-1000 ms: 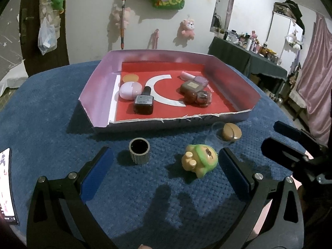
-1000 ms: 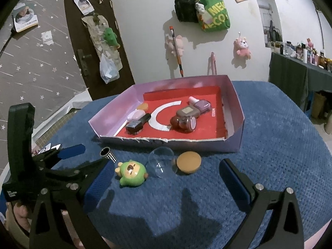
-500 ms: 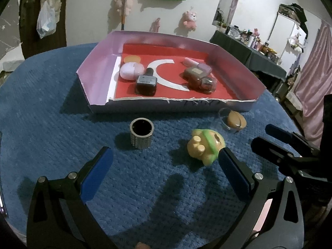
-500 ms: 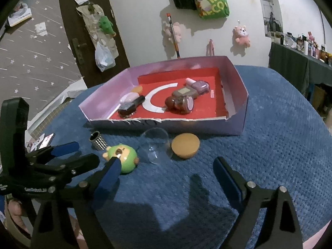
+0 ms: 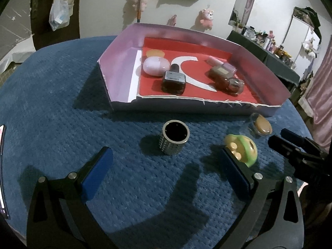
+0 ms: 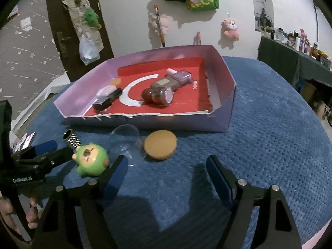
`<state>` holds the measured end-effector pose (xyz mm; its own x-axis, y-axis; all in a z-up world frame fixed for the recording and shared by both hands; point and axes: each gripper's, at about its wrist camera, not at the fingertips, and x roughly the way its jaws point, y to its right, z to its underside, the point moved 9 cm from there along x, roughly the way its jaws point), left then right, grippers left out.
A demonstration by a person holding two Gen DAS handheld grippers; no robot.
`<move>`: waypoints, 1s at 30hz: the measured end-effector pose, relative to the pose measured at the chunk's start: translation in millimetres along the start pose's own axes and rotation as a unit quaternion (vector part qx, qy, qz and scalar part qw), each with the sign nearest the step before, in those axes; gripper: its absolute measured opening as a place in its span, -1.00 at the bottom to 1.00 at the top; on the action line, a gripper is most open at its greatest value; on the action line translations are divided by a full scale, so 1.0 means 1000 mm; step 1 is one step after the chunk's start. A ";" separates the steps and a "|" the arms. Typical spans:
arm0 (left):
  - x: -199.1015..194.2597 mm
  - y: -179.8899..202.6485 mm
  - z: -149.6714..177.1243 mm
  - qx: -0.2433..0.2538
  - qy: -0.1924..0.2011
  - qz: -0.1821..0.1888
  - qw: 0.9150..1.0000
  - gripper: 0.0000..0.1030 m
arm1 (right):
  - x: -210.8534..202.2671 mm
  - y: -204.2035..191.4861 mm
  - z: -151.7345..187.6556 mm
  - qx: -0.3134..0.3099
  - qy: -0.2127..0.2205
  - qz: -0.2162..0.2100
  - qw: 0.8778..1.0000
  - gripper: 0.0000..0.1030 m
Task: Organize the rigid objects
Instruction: 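Grasp orange round sponge with right tool while left tool grasps studded metal cylinder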
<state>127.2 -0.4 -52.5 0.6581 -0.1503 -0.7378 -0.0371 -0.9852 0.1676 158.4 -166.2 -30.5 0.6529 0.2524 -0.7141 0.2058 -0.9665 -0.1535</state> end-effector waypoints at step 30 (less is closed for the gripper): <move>0.008 0.018 -0.010 0.021 -0.002 0.037 0.999 -0.46 | 0.024 -0.011 -0.010 -0.014 -0.022 0.001 1.000 -0.22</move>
<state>139.0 -18.2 -48.9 0.6496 -0.2240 -0.7265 -0.1174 -0.9737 0.1952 179.2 -149.4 -38.9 0.6204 0.2469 -0.7444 0.2251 -0.9653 -0.1326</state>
